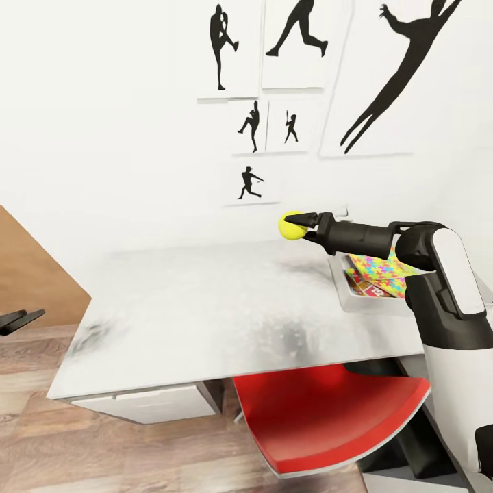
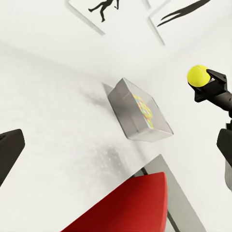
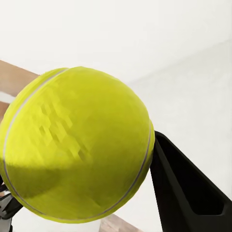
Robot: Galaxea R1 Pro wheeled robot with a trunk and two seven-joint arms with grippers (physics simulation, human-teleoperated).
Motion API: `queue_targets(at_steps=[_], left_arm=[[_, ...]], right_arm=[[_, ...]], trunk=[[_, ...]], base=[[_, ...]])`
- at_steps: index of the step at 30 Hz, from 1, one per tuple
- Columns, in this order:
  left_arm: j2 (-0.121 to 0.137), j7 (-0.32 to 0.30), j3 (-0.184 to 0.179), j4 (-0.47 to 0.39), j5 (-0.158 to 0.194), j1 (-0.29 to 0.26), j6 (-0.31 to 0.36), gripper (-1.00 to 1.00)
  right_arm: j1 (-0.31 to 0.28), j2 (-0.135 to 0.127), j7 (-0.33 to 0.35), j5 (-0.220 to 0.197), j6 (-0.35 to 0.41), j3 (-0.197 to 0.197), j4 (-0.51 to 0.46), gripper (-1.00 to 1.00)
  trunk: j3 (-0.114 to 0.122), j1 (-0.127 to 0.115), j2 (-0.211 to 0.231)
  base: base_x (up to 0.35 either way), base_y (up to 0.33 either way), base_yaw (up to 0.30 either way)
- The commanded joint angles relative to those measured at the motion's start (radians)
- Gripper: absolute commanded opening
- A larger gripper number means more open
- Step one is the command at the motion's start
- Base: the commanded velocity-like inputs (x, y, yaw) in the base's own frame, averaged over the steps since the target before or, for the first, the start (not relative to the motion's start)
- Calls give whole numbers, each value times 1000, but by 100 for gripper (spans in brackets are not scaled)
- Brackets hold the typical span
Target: Put all the toys in the child's room - the three board games (two on the bed and one on the table), the two jigsaw puzzles on the table, and the tennis ball on the table - inside the toy box on the table in the child's room.
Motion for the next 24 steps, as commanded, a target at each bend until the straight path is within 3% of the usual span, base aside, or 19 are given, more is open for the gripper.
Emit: queue_targets(at_steps=[1, 24], left_arm=[[0, -4, 0, 0, -1, 0, 11, 100], [0, -4, 0, 0, -1, 1, 9, 100]], right_arm=[[-1, -1, -11, -12, 0, 1, -1, -100], [24, -1, -8, -12, 0, 3, -1, -100]], trunk=[[0, 1, -2], [38, 1, -2]], base=[[0, 0, -32], [0, 0, -2]])
